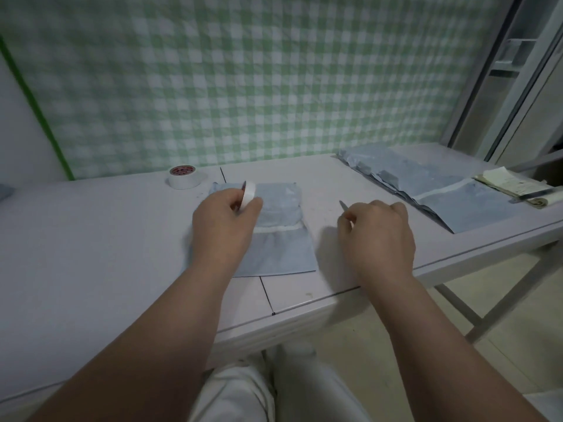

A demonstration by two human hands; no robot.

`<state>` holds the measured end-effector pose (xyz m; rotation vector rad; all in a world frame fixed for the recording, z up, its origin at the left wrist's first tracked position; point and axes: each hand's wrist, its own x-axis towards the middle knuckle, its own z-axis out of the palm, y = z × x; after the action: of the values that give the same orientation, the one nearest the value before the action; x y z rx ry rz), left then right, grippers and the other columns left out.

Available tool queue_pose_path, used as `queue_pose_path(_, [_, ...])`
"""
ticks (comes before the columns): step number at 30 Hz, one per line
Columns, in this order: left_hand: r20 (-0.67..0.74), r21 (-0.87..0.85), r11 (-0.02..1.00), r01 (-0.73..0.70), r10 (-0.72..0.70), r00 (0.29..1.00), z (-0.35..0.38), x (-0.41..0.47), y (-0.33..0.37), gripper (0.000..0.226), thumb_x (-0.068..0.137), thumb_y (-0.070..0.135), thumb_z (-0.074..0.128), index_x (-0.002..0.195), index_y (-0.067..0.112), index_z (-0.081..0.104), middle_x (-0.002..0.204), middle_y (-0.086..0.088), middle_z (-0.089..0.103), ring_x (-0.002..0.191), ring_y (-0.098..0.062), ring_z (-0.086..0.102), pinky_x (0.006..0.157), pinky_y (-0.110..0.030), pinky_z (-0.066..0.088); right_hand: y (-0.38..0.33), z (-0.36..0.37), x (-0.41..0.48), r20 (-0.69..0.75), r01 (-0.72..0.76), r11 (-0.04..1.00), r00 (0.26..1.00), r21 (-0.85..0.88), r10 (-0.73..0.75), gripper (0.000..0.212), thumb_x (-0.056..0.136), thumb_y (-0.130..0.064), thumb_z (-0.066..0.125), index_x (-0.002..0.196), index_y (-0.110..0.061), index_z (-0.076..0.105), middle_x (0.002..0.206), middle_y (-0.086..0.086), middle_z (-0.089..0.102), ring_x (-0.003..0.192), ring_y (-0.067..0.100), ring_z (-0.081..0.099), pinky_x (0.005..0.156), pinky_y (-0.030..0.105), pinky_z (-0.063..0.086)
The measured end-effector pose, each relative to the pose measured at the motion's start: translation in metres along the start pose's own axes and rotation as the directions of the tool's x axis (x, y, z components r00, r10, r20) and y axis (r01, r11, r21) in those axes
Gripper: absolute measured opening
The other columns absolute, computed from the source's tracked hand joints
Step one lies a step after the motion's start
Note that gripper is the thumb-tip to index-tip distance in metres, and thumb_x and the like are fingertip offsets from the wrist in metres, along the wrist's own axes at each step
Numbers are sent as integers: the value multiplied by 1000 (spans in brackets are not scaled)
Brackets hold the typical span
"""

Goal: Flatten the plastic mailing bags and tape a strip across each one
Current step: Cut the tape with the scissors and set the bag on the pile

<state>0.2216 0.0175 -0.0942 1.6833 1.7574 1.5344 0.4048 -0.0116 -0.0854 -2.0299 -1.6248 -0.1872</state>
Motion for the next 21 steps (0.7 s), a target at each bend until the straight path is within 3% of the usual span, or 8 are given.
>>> queue_pose_path(3, [-57,185,982,-45,56,997,-18,3,-14,22,85,27,62,79,7,68,71,-3,59,90,-30,52,65,-24,26,-20,8,0,29,61,981,997,182,-68,27,93,-28,47,94,-13,69,91,5,67,93,25,55,67,30,41])
queue_pose_path(6, [-67,324,945,-51,77,995,-36,8,-38,22,87,29,60,93,11,71,79,-1,62,99,-32,51,72,-16,21,-31,20,6,163,5,971,986,239,-45,29,93,-34,48,89,-11,65,85,5,65,86,24,58,61,28,38])
queue_pose_path(9, [-38,459,889,10,8,999,-54,13,-60,35,85,35,53,110,18,70,110,-1,69,110,-32,53,88,-27,30,-35,34,16,243,-64,985,970,159,24,36,90,-43,46,73,-12,52,71,6,53,71,26,52,47,26,25])
queue_pose_path(12, [-39,571,809,139,-142,989,-69,12,-61,35,89,27,51,122,25,64,117,-3,63,114,-34,44,88,-36,36,-40,40,22,296,-109,985,953,132,65,39,89,-43,47,64,-13,43,66,3,48,65,25,48,46,24,22])
queue_pose_path(18, [-46,643,740,200,-223,974,-70,6,-52,40,89,16,46,122,29,63,120,-7,59,112,-34,41,87,-36,35,-48,44,20,295,-116,985,953,129,73,27,91,-34,45,78,-13,55,79,3,55,77,27,54,60,26,34])
queue_pose_path(21, [-140,599,786,151,-83,987,-69,9,-54,32,88,18,51,116,19,66,115,-10,61,110,-34,46,88,-38,35,-43,45,21,269,-122,959,962,257,50,33,91,-33,45,64,-14,47,67,1,51,68,25,50,53,27,29])
